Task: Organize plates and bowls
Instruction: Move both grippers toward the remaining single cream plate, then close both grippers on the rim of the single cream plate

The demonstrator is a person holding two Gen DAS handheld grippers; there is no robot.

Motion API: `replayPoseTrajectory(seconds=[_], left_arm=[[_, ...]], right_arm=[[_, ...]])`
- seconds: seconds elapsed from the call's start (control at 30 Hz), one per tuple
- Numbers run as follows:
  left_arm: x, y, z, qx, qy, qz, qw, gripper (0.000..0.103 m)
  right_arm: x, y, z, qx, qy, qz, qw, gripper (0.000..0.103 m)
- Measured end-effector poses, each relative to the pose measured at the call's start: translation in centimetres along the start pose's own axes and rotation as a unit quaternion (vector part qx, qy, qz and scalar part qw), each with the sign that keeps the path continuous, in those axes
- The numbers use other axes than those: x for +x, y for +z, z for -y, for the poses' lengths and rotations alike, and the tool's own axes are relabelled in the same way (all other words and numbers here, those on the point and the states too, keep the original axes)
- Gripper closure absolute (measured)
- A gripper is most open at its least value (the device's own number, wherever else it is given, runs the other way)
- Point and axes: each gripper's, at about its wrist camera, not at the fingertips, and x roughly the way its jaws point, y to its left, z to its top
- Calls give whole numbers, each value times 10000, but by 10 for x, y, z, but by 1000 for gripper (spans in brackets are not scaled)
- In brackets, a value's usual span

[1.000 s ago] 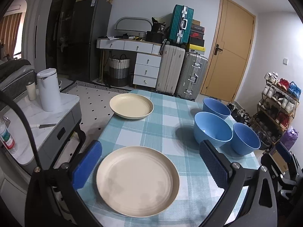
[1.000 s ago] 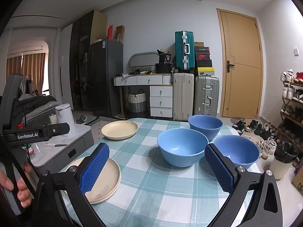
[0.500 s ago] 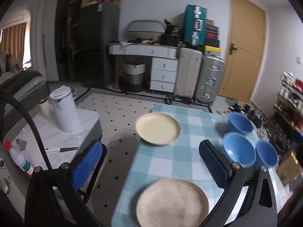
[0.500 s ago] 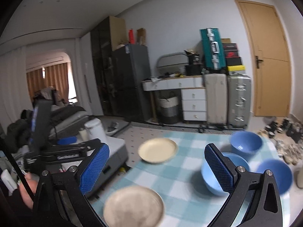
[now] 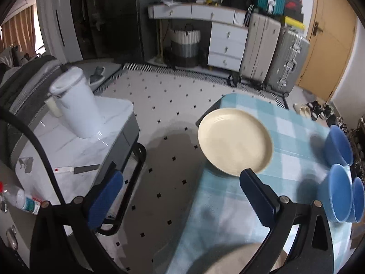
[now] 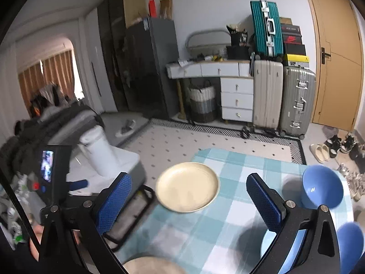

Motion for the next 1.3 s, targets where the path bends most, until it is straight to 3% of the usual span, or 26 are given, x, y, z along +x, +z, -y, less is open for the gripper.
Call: replayPoseTrajectory(seconds=[0.2, 0.37, 0.57, 0.77, 1.03, 1.3], left_arm=[[65, 24, 3, -80, -157, -388, 9991, 0], [102, 43, 11, 231, -89, -517, 9984, 0], [146, 53, 25, 740, -97, -910, 9930, 1], [175, 59, 19, 238, -776, -1305, 9881, 1], [198, 53, 29, 454, -750, -1528, 9844, 2], [201, 54, 36, 560, -754, -1463, 9848, 2]], right_arm=[[105, 10, 38, 583, 100, -1284, 9900, 1], [186, -4, 62, 1197, 213, -2258, 9666, 1], [239, -16, 68, 1058, 25, -2427, 9643, 1], [272, -21, 74, 1044, -88, -2574, 9606, 1], [298, -35, 81, 883, -313, -2744, 9570, 1], [314, -49, 103, 1704, -298, -2793, 9445, 3]])
